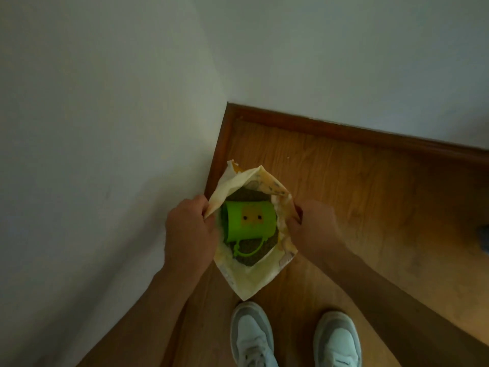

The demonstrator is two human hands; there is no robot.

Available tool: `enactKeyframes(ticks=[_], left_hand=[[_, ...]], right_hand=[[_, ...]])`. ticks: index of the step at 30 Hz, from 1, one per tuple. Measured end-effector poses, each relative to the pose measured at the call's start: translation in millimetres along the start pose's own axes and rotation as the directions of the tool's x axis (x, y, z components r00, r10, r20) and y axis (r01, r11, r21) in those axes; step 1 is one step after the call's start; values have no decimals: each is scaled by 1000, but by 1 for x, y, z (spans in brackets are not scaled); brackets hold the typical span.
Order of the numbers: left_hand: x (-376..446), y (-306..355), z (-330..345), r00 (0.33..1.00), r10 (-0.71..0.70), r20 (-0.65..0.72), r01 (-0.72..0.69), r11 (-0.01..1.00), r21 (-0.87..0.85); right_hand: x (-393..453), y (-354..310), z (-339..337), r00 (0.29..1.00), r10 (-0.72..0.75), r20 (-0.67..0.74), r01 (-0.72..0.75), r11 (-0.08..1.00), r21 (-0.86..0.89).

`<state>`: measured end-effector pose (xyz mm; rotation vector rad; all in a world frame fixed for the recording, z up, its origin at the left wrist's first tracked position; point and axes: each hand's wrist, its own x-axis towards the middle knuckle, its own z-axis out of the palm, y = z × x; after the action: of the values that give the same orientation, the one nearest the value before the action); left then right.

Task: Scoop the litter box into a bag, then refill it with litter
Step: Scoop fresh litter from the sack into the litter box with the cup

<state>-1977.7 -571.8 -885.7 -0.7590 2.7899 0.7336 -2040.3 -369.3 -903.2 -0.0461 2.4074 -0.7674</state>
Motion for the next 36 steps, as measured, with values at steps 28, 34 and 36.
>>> enactKeyframes(ticks=[28,34,36], left_hand=[[-320,357,-592,820,425,-382,-532,813,-238],[-403,363,-606,808,540,-235,-588,718,-372],[-430,364,-601,794,584,-166,-598,704,-383]], right_hand=[[-530,-270,-541,782,-390,-487,332,921,-204],[-668,-246,-518,758,-231,-611,155,972,-175],[-709,-232,-504,757,-138,-638,91,990,-106]])
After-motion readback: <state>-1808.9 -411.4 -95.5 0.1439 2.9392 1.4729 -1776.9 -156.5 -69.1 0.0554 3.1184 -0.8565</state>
